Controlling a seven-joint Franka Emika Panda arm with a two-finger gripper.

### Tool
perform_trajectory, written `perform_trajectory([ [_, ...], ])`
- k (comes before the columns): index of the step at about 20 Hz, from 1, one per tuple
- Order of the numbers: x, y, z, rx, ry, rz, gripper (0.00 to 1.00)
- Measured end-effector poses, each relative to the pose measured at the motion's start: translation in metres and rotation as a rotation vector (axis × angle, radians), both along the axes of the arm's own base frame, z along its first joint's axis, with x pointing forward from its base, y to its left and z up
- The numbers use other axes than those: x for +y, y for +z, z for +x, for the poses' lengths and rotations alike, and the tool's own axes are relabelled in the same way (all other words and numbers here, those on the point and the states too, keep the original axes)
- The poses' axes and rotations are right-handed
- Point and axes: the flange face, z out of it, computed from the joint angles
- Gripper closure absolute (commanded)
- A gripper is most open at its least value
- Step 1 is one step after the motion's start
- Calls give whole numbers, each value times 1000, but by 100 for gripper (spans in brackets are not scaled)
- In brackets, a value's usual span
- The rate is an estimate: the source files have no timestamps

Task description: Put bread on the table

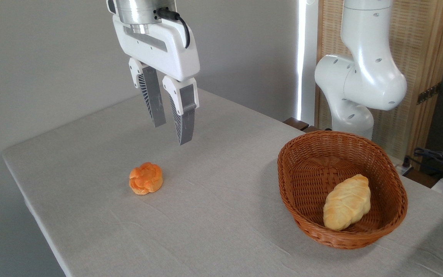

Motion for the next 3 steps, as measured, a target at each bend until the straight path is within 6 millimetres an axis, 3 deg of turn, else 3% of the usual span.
perform_trajectory([
  [3, -3, -1, 1, 2, -6, 8, 0],
])
